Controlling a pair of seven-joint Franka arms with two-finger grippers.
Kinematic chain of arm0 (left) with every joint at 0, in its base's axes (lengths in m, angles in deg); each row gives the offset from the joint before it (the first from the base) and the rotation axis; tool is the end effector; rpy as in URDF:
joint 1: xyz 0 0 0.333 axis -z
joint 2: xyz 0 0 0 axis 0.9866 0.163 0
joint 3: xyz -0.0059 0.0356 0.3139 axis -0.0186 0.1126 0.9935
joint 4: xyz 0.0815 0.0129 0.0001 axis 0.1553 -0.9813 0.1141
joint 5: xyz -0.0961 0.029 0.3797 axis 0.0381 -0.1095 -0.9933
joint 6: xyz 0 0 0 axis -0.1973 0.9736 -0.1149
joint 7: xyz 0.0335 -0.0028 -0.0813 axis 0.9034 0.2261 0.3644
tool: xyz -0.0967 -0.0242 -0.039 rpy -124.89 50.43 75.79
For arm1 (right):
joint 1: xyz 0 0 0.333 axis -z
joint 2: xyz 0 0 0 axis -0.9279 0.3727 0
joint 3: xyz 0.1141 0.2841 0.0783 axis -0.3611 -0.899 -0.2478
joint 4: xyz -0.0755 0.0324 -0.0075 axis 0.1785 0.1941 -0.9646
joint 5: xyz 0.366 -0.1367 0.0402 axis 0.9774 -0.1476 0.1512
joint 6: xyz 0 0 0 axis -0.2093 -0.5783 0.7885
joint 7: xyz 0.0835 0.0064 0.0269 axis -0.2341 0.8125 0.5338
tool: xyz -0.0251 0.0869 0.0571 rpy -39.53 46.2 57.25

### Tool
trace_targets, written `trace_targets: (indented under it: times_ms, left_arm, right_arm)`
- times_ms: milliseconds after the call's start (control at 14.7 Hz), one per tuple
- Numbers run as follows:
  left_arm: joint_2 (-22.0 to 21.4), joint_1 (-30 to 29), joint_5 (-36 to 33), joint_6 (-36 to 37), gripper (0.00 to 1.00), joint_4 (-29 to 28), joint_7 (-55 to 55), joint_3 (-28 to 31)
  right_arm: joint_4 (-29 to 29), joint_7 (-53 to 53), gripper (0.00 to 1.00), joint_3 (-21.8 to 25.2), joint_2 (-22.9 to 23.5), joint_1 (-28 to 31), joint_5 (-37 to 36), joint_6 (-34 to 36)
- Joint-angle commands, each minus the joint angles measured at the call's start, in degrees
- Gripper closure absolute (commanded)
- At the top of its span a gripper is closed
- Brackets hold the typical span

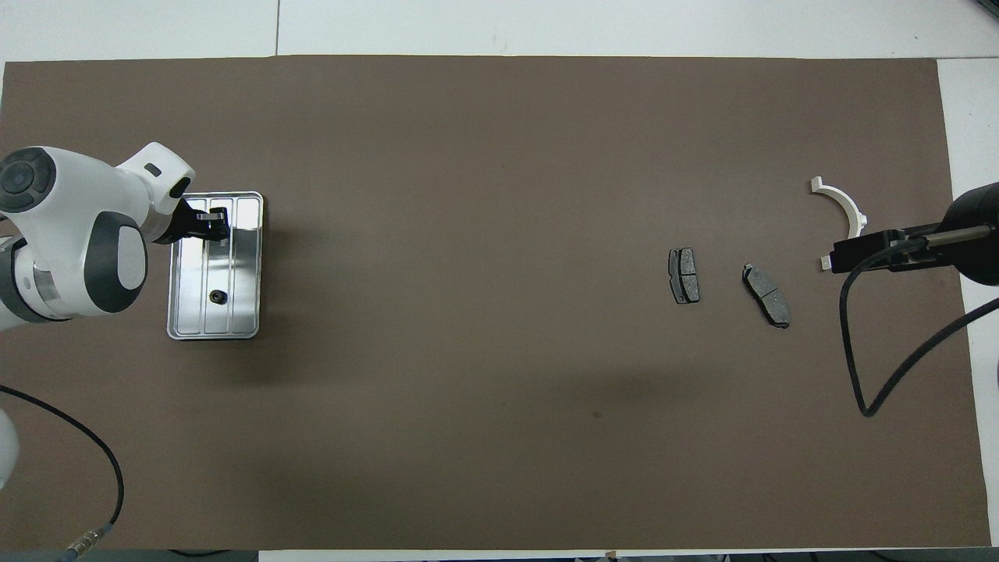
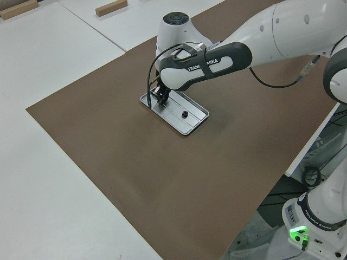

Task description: Place bearing gear from tray to pile

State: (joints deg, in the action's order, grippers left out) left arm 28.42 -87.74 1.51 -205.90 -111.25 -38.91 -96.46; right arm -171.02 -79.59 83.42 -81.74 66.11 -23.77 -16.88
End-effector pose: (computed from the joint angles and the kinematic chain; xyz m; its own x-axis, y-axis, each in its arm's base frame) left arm 0.6311 0.0072 0.3019 0.9957 0.0453 0.0806 0.0426 -0.9985 0.0354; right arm 0.5220 0.0313 0.6347 0.9983 0.0528 0.0255 0.0530 -0.9985 -0.0100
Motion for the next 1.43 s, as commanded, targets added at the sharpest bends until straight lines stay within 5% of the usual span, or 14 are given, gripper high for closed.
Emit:
trace_targets:
  times_ms: [0, 272, 612, 1224, 1293, 1361]
  left_arm:
    - [1.15, 1.4, -0.29, 7.02, 1.0, 6.9, 3.38, -0.19]
    - [0.54, 12.98, -0.29, 17.77, 1.0, 14.83, 24.52, -0.1]
    - [0.54, 27.15, -0.64, 17.44, 1.0, 14.23, 49.61, -0.1]
    - [-2.18, 33.58, -0.82, 5.05, 0.87, -2.37, 63.96, -0.27]
    - [-2.44, 33.75, -0.82, 4.96, 0.58, -3.08, 63.96, -0.28]
    - [-2.62, 33.76, -0.82, 5.39, 0.01, -3.26, 63.96, -0.19]
  right_arm:
    - [-0.64, -1.34, 0.0, 0.08, -0.86, -0.01, 0.45, -0.25]
    - [-0.64, -1.34, 0.0, 0.08, -0.77, 0.07, 0.45, -0.25]
    - [-0.64, -1.42, 0.0, 0.08, -0.85, 0.07, 0.45, -0.25]
    - [-0.64, -1.69, 0.0, 0.08, -0.86, 0.07, 0.45, 0.1]
    - [-0.64, -1.77, 0.0, 0.08, -0.86, 0.07, 0.45, 0.01]
    - [-0.64, -2.04, 0.0, 0.08, -0.86, 0.07, 0.45, -0.08]
